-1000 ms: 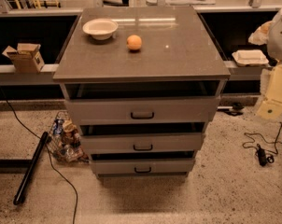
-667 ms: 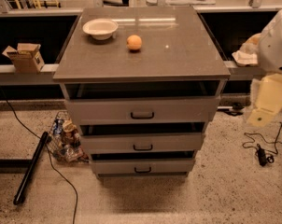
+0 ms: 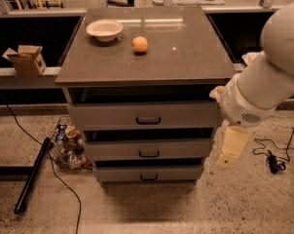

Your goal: Open bottom drawer

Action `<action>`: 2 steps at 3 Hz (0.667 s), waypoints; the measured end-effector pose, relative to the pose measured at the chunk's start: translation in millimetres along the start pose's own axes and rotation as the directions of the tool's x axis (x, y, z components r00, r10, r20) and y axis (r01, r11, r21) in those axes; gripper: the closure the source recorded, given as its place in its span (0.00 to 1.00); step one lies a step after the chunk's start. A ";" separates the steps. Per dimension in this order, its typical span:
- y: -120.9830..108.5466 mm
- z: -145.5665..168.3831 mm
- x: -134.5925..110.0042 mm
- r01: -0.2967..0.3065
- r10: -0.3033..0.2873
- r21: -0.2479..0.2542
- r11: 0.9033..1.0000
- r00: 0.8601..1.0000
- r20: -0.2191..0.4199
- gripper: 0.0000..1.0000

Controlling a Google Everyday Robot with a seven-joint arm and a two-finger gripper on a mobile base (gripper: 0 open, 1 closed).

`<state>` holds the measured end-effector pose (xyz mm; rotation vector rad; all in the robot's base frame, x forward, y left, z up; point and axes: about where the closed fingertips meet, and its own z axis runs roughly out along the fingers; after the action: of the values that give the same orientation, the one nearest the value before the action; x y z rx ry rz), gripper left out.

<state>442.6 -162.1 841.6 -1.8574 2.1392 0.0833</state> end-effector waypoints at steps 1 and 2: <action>13.9 58.0 -10.0 0.031 -0.028 -0.068 0.997 0.998 0.051 0.00; 13.9 58.0 -10.0 0.031 -0.028 -0.068 0.997 0.998 0.051 0.00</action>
Offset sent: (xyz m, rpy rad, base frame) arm -0.0013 0.0212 -0.0440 0.0402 0.0409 0.0455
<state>441.3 -136.3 786.9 -1.9037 2.1002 0.1967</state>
